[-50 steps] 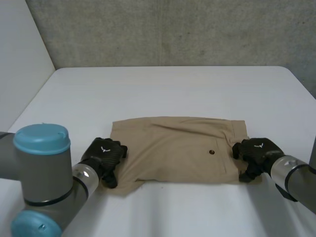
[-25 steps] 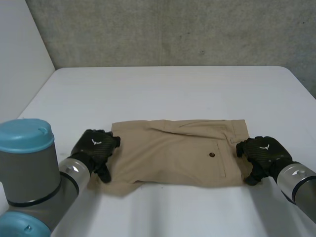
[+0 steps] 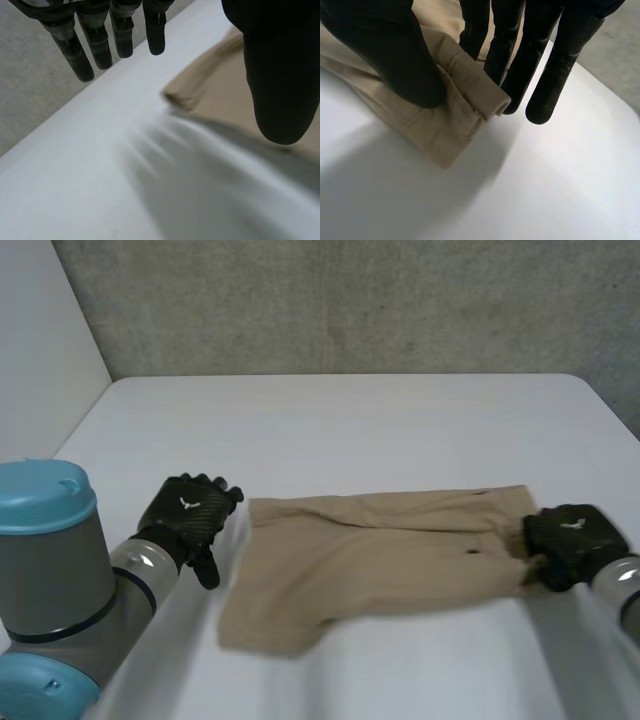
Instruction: Fold the shorts.
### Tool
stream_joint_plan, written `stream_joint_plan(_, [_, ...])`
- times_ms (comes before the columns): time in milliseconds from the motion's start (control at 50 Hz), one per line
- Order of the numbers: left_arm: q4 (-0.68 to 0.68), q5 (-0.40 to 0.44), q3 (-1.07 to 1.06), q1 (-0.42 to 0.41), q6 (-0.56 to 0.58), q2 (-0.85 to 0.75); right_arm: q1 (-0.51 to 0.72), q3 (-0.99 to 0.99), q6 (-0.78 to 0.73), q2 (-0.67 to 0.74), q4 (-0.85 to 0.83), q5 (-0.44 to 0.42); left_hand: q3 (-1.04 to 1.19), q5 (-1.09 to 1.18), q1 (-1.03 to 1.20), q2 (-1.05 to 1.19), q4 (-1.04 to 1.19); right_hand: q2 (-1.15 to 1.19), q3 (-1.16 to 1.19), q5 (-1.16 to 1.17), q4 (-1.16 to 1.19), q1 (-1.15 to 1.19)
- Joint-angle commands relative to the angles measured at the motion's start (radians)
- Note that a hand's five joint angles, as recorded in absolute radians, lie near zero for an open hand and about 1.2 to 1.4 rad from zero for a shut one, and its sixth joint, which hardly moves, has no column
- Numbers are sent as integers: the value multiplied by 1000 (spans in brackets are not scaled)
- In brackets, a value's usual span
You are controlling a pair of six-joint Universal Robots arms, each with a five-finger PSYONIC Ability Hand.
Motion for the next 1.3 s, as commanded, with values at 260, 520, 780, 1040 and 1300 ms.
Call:
stream_joint_plan(260, [-2, 2, -30, 51, -21, 70, 109, -257, -190, -106, 236, -18, -49, -33, -57, -39, -41, 219, 244, 279, 208, 515])
stream_joint_plan(520, [-2, 2, -25, 42, -97, 129, 689, -377, -193, 70, 230, -27, -49, -33, -57, -39, -41, 219, 244, 279, 208, 515])
stream_joint_plan(780, [-2, 1, 74, 12, -138, 133, 692, -435, 86, 120, 199, -77, -40, -25, -48, -31, -32, -1002, -978, -943, -1013, -707])
stream_joint_plan(1040, [-32, -25, 295, -179, -308, -40, 402, -423, 502, -26, 196, -31, -26, -10, -33, -16, -18, -1002, -978, -943, -1013, -707])
stream_joint_plan(1300, [-91, -303, 338, -389, -439, -291, 408, -362, 385, 152, 236, 39, -37, -22, -45, -28, -29, -1002, -978, -943, -1013, -707])
